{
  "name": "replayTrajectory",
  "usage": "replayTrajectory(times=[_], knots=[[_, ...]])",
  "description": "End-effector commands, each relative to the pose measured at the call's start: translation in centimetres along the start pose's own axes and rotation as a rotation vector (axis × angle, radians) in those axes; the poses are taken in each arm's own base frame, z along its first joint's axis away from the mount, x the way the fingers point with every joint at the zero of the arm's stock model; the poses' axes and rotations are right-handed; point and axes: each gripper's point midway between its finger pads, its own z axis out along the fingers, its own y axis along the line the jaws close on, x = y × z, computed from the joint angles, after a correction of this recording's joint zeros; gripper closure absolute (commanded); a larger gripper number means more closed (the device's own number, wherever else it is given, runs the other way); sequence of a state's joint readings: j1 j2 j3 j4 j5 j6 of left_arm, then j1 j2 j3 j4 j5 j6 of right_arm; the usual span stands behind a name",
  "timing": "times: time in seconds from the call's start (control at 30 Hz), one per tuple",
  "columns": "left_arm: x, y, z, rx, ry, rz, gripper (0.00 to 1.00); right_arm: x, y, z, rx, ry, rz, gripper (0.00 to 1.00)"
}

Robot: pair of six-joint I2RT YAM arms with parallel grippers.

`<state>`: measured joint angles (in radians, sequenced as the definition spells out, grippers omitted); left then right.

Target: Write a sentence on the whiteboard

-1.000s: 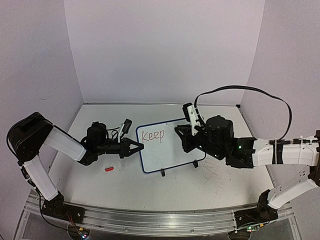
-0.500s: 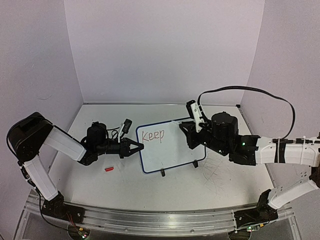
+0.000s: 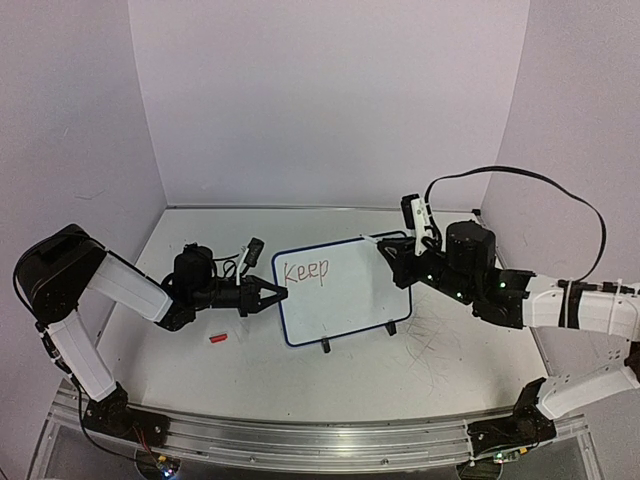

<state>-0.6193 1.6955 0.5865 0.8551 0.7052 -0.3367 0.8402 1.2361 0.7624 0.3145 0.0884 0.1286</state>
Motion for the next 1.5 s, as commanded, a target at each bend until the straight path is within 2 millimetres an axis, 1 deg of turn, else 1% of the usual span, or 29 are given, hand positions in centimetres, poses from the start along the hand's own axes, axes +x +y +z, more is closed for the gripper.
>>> replayTrajectory(times=[0.0, 0.07, 0.13, 0.3, 0.43, 0.67, 0.77, 0.93, 1.17, 1.33, 1.47], knots=[[0.0, 1.7, -0.1, -0.086, -0.004, -0.005, 0.99, -1.1, 0.0, -0.2, 0.010, -0.030, -0.023, 1.00], [0.0, 1.8, 0.0, -0.085, -0.003, -0.011, 1.00, -0.9, 0.0, 0.0, 0.014, -0.012, -0.055, 1.00], [0.0, 1.8, 0.1, -0.083, -0.002, -0.016, 1.00, -0.7, 0.4, 0.3, 0.007, 0.003, -0.082, 1.00], [0.0, 1.9, 0.2, -0.082, 0.000, -0.019, 1.00, 0.2, 2.2, 0.9, -0.037, 0.033, -0.129, 1.00], [0.0, 1.9, 0.2, -0.082, 0.001, -0.020, 1.00, 0.8, 3.2, 1.2, -0.067, 0.053, -0.151, 1.00], [0.0, 1.8, 0.2, -0.083, 0.002, -0.019, 1.00, 2.3, 5.1, 2.0, -0.097, 0.104, -0.257, 1.00], [0.0, 1.8, 0.1, -0.083, 0.002, -0.015, 1.00, 2.4, 4.7, 1.9, -0.073, 0.101, -0.258, 1.00], [0.0, 1.8, 0.1, -0.086, 0.003, -0.013, 1.00, 1.7, 3.8, 1.5, -0.025, 0.069, -0.238, 1.00], [0.0, 1.7, 0.0, -0.083, 0.003, -0.011, 1.00, 2.3, 3.5, 1.8, -0.006, 0.081, -0.229, 1.00], [-0.1, 1.7, 0.0, -0.083, 0.002, -0.009, 1.00, 2.2, 3.1, 1.7, 0.012, 0.071, -0.240, 1.00], [-0.1, 1.7, 0.1, -0.080, 0.005, -0.010, 1.00, 2.3, 2.4, 1.8, 0.051, 0.073, -0.247, 1.00]])
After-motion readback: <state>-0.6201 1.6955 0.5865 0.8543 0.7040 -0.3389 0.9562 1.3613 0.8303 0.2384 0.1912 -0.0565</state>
